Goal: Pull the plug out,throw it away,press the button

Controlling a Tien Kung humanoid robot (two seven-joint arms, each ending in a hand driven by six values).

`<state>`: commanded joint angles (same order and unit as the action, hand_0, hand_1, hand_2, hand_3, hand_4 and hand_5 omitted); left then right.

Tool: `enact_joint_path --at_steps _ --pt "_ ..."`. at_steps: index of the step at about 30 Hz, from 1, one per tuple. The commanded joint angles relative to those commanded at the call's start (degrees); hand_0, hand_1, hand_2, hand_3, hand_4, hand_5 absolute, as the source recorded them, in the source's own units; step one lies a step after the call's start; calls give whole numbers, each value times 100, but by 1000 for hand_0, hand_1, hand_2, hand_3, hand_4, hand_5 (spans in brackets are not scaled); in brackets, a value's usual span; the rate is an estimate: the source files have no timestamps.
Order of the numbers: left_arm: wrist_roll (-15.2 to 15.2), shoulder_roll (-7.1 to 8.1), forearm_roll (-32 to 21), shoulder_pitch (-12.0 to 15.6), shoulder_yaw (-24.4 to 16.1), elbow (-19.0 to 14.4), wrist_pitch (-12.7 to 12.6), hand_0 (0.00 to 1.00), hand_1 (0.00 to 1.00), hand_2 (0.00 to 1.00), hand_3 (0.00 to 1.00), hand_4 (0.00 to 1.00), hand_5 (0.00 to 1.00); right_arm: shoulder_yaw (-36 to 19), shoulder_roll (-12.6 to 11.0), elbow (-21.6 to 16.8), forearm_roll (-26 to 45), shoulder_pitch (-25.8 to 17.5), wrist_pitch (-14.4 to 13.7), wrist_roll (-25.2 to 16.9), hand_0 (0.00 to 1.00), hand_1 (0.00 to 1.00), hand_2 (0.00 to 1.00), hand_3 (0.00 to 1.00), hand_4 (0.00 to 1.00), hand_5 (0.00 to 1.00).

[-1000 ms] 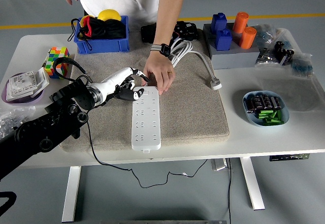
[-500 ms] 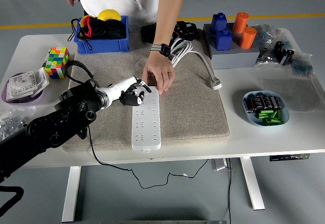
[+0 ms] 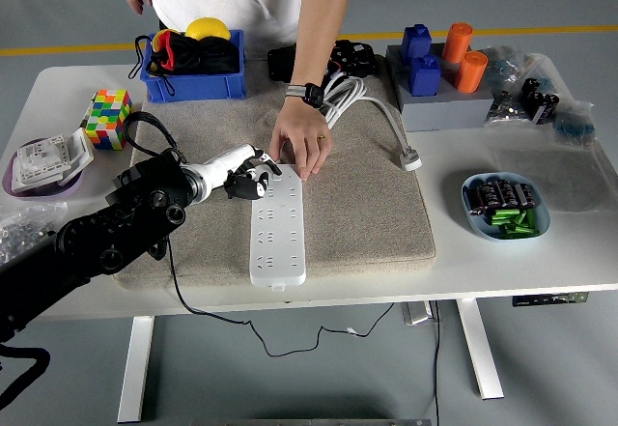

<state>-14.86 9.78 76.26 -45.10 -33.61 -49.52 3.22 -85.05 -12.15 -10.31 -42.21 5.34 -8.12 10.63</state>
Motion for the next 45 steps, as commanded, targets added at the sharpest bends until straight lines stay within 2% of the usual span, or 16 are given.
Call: enact_joint_path --at_steps 13,24,30,32,33,34,39,40,45 --pt "-33 -45 -16 -28 122 174 13 14 2 43 662 217 2 -7 9 0 -6 3 4 -4 739 663 644 613 654 474" --pt "-8 -42 -17 8 114 93 -2 13 2 43 660 214 2 -16 16 0 5 6 9 -6 739 663 644 613 654 472" --pt "64 -2 175 94 -359 -190 -50 12 2 44 659 217 2 -42 19 0 -16 -3 9 4 739 663 646 614 654 473" --pt "191 1 309 154 -570 -281 -147 12 2 44 659 217 2 -77 28 0 -52 -5 9 6 739 663 646 614 654 473" --pt "257 -1 399 203 -716 -334 -204 12 2 44 659 217 2 -84 33 0 -56 -5 11 3 739 663 646 614 654 473" --pt "279 -1 435 227 -794 -359 -222 21 2 96 652 153 2 -85 35 0 -54 -5 11 0 739 663 644 613 654 472" --pt "389 58 747 508 -1441 -689 -306 21 2 96 652 153 2 -64 40 0 -29 -10 17 -10 739 663 644 613 654 472" --pt "420 79 823 565 -1571 -752 -326 133 129 243 664 473 2 -62 40 0 -26 -12 20 -10 739 663 644 613 653 473" --pt "568 209 1185 877 -2279 -997 -372 133 129 243 664 473 2 -83 42 0 -37 -13 24 -6 739 663 644 613 653 473"
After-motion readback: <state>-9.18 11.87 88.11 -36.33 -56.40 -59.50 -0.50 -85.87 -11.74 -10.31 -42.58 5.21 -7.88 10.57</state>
